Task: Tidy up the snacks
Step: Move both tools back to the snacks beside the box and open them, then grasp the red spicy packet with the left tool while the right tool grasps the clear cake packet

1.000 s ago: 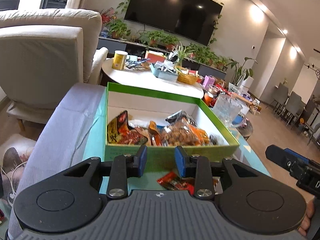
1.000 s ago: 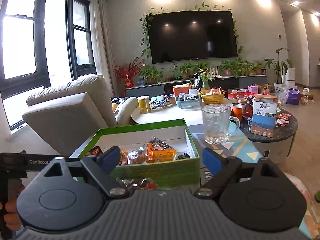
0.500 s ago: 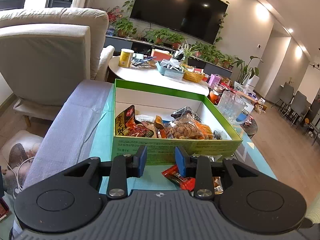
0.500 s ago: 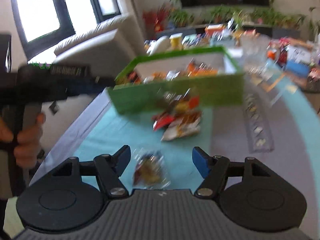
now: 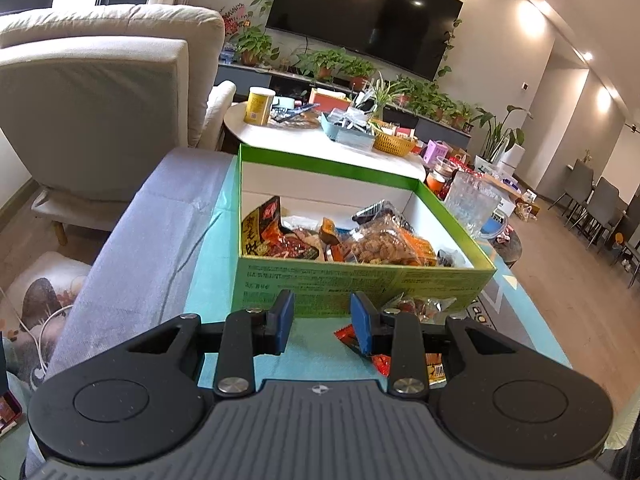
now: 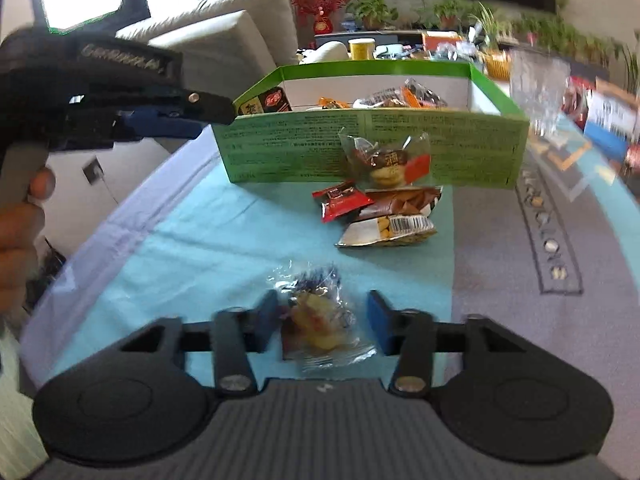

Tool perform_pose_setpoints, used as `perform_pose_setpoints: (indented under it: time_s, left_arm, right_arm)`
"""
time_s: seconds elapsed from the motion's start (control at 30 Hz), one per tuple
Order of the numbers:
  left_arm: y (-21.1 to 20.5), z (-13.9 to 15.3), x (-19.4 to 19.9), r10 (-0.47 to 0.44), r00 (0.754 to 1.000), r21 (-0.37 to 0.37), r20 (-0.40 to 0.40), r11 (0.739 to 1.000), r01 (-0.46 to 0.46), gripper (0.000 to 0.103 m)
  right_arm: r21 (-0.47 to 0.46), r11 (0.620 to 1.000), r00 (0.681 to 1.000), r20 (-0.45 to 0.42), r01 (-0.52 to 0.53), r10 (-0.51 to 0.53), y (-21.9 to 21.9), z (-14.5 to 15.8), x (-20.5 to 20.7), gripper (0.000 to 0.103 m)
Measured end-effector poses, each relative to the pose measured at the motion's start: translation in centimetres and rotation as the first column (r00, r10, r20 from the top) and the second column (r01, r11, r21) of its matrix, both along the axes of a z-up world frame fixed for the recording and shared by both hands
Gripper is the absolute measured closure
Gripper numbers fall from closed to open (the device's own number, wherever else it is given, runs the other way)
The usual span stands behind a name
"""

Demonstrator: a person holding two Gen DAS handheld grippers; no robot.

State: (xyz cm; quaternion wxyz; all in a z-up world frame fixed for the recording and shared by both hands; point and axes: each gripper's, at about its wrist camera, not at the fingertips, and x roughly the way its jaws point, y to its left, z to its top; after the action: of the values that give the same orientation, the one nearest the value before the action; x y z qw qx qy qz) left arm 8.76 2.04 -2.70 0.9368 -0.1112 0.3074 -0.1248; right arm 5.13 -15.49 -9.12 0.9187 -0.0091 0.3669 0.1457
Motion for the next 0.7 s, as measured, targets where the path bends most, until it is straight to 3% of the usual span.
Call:
perform_pose_setpoints:
  time_s: [0.13, 0.37, 0.7]
  left_arm:
    - [-0.6, -0.4, 0.1, -0.026, 0.999, -0.005, -0.020, 1.000, 0.026, 0.073]
    - [-3.8, -2.0, 1.4, -0.090, 0.991, -0.051, -0.103, 0.995, 0.085, 0.064]
    - [-6.2, -4.2, 5.0, -0.035, 0.968, -0.092, -0.248, 0.996, 0.012, 0.060]
  right_arm:
    - [-0.003, 1.000, 1.000, -0.005, 0.027, -0.027, -0.7, 0.5, -0.2, 0.061]
    - [0.032, 0.984, 0.982, 0.065, 0.177, -0.179, -4.7, 2.2, -1.1, 0.061]
    - [0.069, 0.969, 0.968, 0.056, 0.239, -0.243, -6.7, 2.3, -0.9, 0.061]
